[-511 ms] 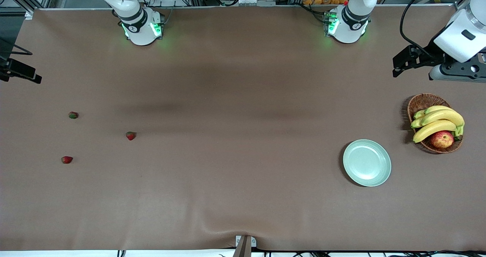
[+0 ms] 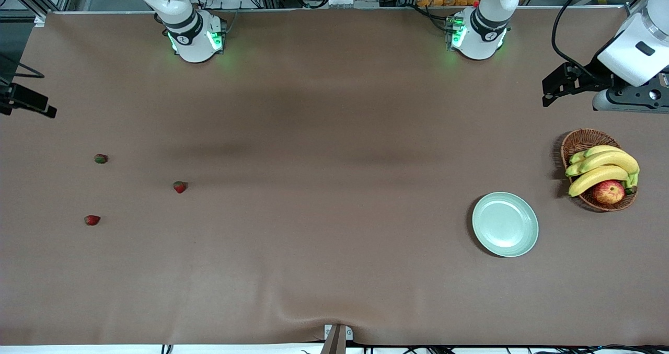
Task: Collect all strawberries into plate
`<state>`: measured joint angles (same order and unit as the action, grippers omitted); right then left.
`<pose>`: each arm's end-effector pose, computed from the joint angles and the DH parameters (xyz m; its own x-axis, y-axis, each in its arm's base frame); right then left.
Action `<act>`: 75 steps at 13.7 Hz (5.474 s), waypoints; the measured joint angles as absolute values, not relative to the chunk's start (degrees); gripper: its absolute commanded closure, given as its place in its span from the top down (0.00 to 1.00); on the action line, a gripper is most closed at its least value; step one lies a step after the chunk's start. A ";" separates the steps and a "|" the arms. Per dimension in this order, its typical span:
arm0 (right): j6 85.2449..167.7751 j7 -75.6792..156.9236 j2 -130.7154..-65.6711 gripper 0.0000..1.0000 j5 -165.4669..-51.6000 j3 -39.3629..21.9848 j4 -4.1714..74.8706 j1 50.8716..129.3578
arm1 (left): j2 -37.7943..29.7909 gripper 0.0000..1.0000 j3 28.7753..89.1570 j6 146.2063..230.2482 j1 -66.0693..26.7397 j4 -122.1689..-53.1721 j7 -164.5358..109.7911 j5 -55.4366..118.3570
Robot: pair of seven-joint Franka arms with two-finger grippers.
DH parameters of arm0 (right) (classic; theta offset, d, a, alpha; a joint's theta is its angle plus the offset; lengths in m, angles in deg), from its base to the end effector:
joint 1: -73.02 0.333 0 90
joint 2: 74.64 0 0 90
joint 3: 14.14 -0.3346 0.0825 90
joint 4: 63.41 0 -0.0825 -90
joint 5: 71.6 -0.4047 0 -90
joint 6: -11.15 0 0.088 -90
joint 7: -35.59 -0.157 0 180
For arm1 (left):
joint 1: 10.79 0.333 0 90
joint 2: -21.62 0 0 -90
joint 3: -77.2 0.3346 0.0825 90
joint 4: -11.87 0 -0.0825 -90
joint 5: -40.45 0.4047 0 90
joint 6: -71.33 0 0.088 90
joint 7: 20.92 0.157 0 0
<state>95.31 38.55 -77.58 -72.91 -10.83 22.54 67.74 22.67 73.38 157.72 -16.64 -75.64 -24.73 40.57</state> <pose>0.5715 -0.0817 0.5896 0.9921 -0.0955 -0.0812 -0.0977 -0.9949 -0.0241 0.5550 -0.0946 0.6193 0.9948 -0.1020 -0.0010 -0.1020 -0.9948 -0.0034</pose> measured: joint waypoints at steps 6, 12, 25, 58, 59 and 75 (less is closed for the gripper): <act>112.67 42.95 -86.90 1.00 -71.43 -10.65 29.29 63.68 | 22.56 1.00 73.41 157.72 -16.62 -75.63 -24.72 40.63; 127.51 61.46 -93.67 1.00 -70.45 -10.42 38.35 56.24 | 22.54 1.00 73.42 157.72 -16.62 -75.60 -24.72 40.63; 140.45 67.97 -101.51 1.00 -66.26 -8.54 50.49 52.56 | 22.54 1.00 73.41 157.72 -16.64 -75.59 -24.72 40.63; 139.48 67.38 -102.33 0.00 -64.49 -8.57 47.56 55.27 | 22.40 1.00 73.50 157.72 -16.60 -75.60 -24.72 40.63; 137.24 65.61 -101.26 0.00 -64.52 -8.64 45.41 57.51 | 22.40 1.00 73.50 157.72 -16.60 -75.60 -24.72 40.63; 138.09 17.21 -97.88 0.00 -91.08 -9.69 41.59 105.82 | 22.40 1.00 73.54 157.73 -16.56 -75.59 -24.72 40.63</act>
<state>138.09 17.21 -97.88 -91.08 -9.69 41.59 105.82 22.40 73.54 157.73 -16.56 -75.59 -24.72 40.63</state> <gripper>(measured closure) 0.674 0.000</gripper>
